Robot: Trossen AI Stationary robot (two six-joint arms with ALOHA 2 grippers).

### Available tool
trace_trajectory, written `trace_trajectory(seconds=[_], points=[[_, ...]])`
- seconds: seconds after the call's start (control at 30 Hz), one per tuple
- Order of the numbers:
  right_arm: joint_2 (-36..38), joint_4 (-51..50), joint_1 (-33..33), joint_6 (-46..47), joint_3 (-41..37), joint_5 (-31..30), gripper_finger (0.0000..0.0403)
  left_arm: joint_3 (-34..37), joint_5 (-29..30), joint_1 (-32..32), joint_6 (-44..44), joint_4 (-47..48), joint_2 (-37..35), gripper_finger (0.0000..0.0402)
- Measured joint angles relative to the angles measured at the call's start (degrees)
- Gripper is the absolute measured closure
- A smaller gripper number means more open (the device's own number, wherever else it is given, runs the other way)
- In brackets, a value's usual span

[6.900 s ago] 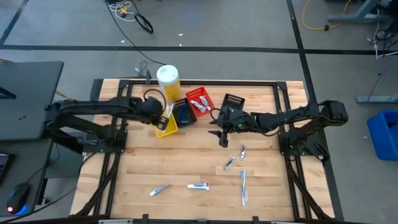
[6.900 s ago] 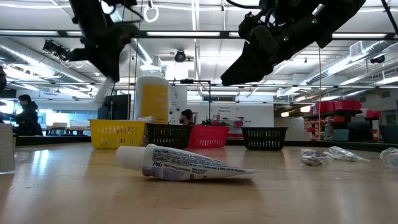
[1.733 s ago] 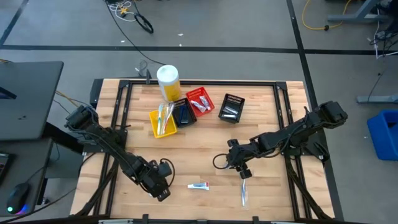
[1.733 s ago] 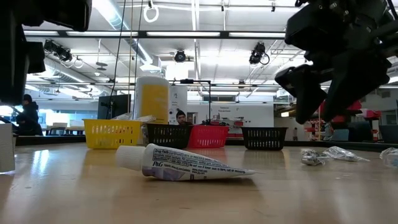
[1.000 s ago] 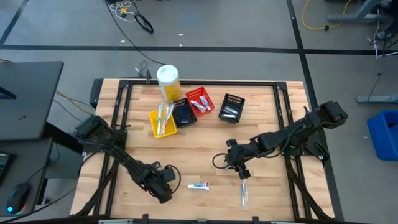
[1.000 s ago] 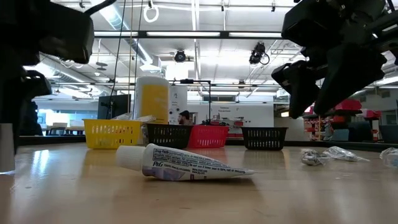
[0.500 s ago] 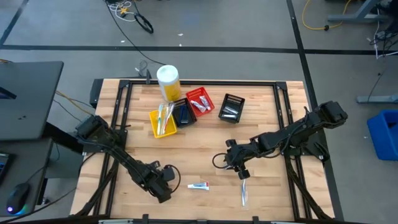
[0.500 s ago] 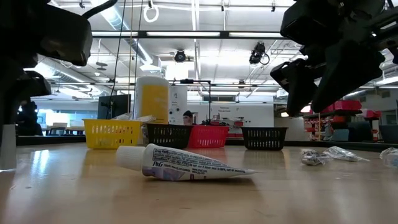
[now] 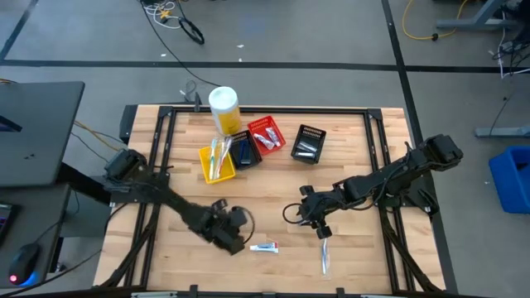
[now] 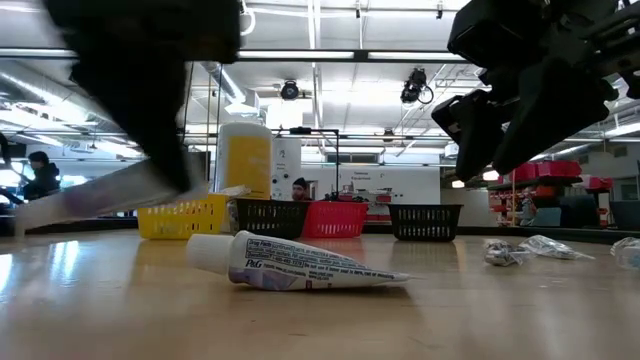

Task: Pick & Place Travel size toiletries
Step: Put the white toothpaste into the red bin

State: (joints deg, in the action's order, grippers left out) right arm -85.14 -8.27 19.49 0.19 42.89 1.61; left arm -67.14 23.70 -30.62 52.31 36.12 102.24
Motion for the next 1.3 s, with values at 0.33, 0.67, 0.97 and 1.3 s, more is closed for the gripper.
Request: trace_trajectory(seconds=[0.33,0.67,0.97,1.3], points=[[0.0,0.0,0.0,0.0,0.0,0.0,0.0226,-9.4,9.9,18.4,-18.2,-0.2,0.0,0.0395],[0.0,0.0,0.0,-3.3,0.0,-1.2,0.0229,-9.7,-5.2,38.9,-39.3,-18.3,0.0,0.0395],[0.0,-0.7,-0.9,-4.2,0.0,-2.0,0.0231,-9.7,-8.2,49.8,-39.5,-23.8,1.5,0.0394],[0.0,-0.7,-2.0,-5.4,0.0,-1.5,0.0234,-9.7,-7.1,52.2,-32.3,-27.1,11.8,0.0392]])
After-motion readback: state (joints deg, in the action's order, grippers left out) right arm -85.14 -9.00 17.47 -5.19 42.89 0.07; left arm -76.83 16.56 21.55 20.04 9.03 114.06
